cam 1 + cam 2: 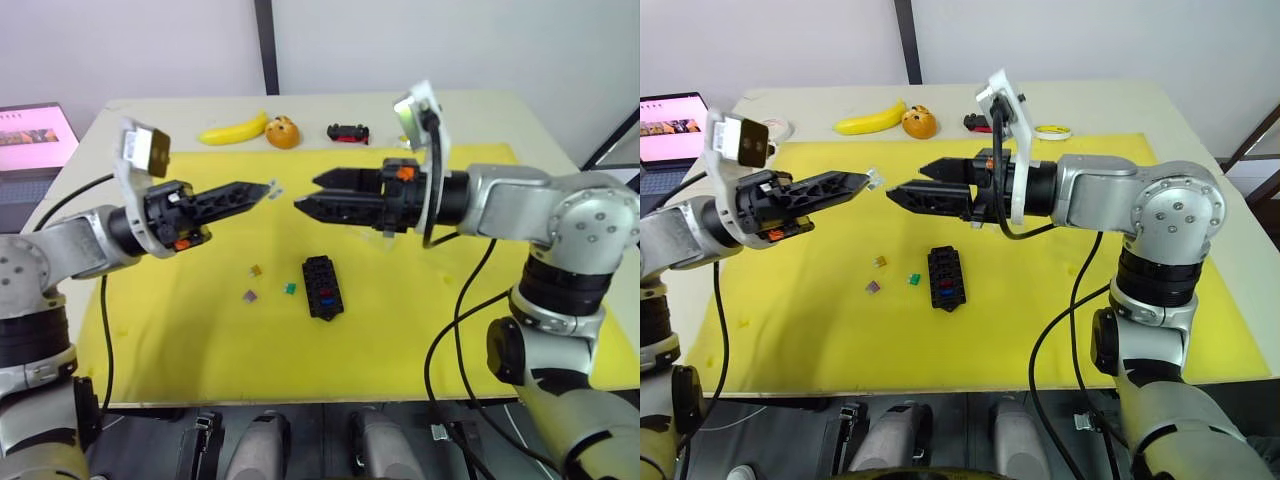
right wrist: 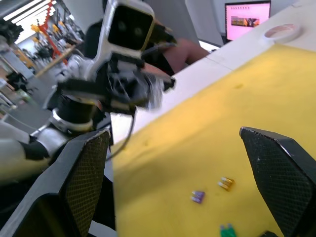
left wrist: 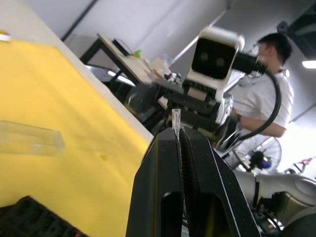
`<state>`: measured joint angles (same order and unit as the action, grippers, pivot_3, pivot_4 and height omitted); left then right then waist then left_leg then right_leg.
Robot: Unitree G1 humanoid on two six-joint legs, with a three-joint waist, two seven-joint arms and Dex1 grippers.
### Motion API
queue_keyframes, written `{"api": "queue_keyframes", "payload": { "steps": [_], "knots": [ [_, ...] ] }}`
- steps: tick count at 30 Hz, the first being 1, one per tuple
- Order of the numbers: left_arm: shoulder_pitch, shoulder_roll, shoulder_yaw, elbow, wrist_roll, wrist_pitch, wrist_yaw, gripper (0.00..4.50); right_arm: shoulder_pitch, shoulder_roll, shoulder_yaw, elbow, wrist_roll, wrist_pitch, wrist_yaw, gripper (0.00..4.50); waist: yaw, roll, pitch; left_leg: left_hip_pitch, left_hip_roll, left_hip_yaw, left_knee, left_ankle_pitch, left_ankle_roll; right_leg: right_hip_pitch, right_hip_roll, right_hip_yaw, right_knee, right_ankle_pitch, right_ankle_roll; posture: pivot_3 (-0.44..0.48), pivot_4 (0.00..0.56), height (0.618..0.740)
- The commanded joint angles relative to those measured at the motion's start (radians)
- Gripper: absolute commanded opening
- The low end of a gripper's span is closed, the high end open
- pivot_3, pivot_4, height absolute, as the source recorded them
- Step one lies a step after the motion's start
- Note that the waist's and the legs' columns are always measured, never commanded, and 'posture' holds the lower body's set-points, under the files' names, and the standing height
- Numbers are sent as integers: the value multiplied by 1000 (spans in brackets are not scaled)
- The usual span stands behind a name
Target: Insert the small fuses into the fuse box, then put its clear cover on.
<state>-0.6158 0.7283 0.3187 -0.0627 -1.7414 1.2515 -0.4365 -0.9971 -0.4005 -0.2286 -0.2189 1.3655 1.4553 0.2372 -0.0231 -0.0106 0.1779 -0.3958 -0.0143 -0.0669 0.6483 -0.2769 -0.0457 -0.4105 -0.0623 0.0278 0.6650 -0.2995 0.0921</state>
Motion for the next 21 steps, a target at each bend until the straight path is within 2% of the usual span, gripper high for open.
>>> {"api": "queue_keyframes", "payload": {
  "steps": [1, 3, 4, 5, 9, 21],
  "knots": [
    [-28, -5, -4, -22, -3, -38, -18, 36, -26, -6, -23, 30, 152, -38, -101, 4500, 1, 0, 0, 0, 0, 0, 0, 0, 0, 0, 0, 0, 0, 0, 0, 0, 150, 740],
    [-41, -17, -14, -22, 3, -56, -19, 36, -21, -12, -5, 41, 239, -71, -160, 4500, 2, 0, 0, 0, 0, 1, 1, 0, 0, 1, 0, 0, 0, 0, 0, 0, 150, 740],
    [-47, -21, -18, -23, 5, -62, -19, 0, -18, -17, 6, 43, 280, -89, -188, 3953, 2, 0, 0, 0, 0, 1, 1, 0, 0, 1, 0, 0, 0, 0, 0, 0, 150, 740],
    [-52, -25, -21, -22, 6, -67, -17, 0, -14, -23, 17, 44, 315, -107, -212, 3668, 2, 0, 0, 0, 0, 1, 1, 0, 0, 1, 0, 0, 0, 0, 0, 0, 150, 740],
    [-66, -35, -30, -21, 4, -82, -12, 0, 8, -59, 80, 40, 405, -164, -294, 1790, 1, 0, 0, 0, 0, 1, 1, 0, 0, 1, 1, 0, 0, 0, 0, 0, 150, 740],
    [-75, -36, -37, -33, -4, -84, -18, 0, 7, -152, 196, 46, 539, -289, -353, 1790, -18, 0, 0, -1, 0, 1, 1, 0, 1, 1, 2, -1, 0, 0, 0, 0, 150, 740]
  ]
}}
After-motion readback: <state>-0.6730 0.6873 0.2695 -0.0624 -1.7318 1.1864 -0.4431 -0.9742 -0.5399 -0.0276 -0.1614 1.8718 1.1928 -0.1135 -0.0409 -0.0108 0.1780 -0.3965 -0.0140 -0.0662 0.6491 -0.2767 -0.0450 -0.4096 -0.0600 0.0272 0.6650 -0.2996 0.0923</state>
